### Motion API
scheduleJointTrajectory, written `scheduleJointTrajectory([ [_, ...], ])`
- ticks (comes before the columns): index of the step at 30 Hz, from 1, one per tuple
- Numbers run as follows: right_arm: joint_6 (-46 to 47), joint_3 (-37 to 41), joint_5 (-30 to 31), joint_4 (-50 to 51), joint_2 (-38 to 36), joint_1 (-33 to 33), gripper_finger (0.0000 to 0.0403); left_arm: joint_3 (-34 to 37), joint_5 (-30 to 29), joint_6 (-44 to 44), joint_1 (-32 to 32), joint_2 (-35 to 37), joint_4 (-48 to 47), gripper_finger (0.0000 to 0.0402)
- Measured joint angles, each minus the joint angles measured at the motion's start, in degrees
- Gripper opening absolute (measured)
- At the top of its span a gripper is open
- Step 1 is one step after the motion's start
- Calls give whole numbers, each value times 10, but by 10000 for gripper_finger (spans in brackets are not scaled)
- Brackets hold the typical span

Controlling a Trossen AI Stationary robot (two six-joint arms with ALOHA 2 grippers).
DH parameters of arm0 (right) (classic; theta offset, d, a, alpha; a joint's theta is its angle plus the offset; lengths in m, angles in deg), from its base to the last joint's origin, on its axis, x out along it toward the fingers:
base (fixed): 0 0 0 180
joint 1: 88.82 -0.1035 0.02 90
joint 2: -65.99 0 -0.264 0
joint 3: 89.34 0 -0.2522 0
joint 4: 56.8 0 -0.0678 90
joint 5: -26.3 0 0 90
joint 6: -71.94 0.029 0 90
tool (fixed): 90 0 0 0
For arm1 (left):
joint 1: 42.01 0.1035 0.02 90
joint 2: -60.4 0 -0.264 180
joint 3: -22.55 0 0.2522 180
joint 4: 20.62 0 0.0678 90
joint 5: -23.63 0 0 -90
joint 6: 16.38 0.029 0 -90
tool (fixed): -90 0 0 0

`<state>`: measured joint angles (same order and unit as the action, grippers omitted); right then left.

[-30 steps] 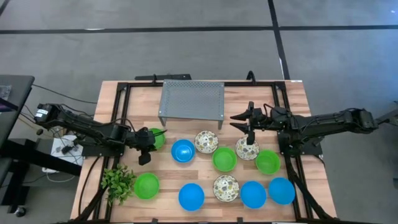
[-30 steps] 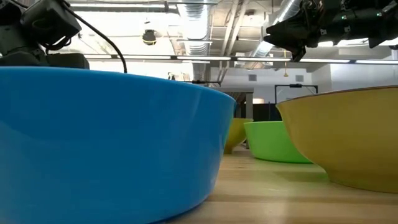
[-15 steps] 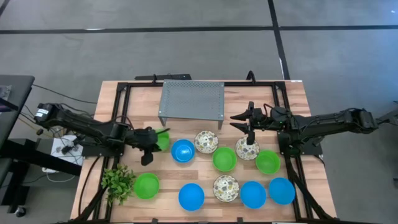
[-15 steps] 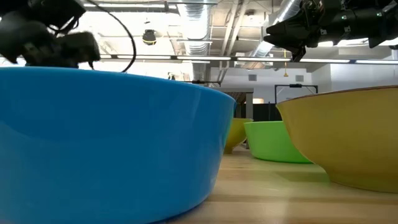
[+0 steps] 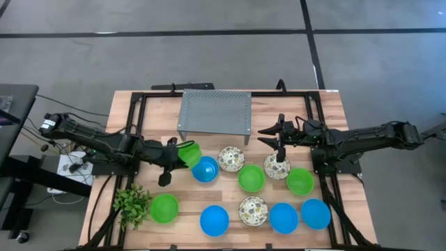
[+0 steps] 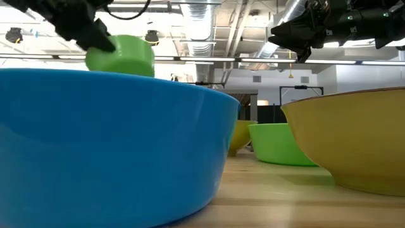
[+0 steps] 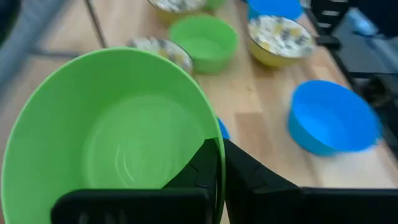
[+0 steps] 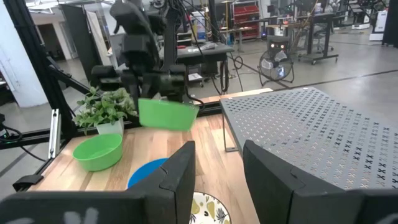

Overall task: Pick & Place Mini bowls
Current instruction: Put the green bowl on the shelf

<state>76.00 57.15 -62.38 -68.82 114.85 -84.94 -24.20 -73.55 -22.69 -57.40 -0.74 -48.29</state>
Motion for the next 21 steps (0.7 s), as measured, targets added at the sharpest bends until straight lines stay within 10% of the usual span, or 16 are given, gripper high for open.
scheduleJointTrajectory([
  [21, 0, 0, 0, 0, 0, 0, 122, -68, -44, 143, 190, 0, 15, 11],
])
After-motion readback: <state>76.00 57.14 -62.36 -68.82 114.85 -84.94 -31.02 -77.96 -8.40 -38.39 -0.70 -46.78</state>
